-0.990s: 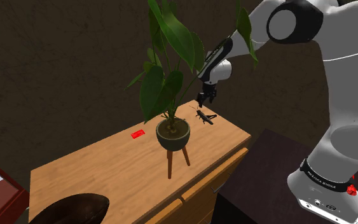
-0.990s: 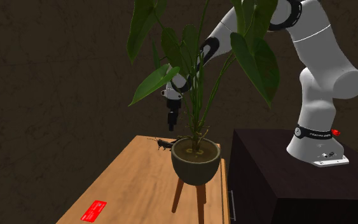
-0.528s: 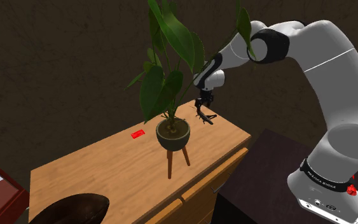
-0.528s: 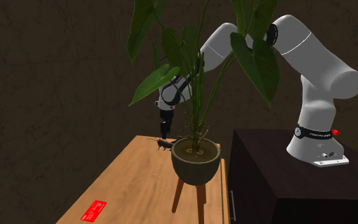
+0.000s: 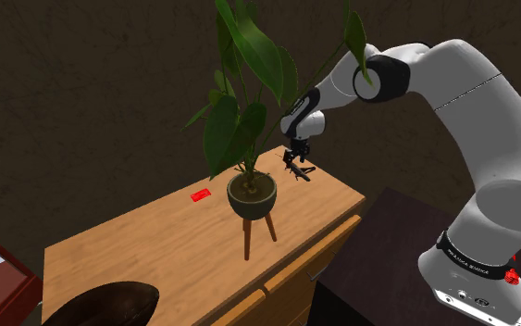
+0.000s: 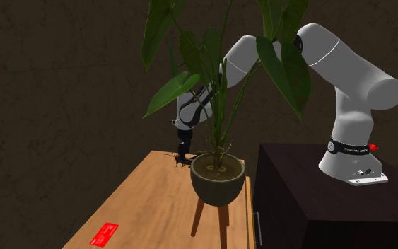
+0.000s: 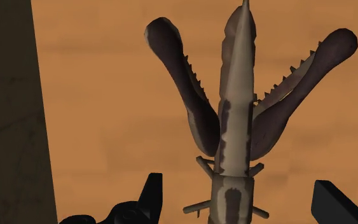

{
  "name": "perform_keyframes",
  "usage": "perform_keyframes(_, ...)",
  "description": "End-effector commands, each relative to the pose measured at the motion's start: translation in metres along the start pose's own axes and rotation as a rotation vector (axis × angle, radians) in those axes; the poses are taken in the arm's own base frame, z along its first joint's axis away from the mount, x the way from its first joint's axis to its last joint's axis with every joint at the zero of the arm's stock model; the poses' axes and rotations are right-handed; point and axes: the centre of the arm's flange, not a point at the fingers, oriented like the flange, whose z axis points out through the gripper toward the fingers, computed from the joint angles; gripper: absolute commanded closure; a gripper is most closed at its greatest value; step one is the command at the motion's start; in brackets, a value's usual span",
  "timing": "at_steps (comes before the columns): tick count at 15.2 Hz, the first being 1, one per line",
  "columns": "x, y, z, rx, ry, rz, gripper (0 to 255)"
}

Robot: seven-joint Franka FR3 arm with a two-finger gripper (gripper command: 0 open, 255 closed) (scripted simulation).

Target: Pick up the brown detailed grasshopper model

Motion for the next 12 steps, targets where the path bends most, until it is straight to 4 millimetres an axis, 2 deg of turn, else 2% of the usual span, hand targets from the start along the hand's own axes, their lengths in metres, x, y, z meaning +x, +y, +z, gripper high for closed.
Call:
perform_keyframes(1,0.000,0.000,0.002,0.000,0.001,0.000,255)
perform_keyframes(10,0.000,0.000,0.002,0.000,0.001,0.000,255)
perform_keyframes(12,0.000,-0.001,-0.009,0.000,0.001,0.000,255)
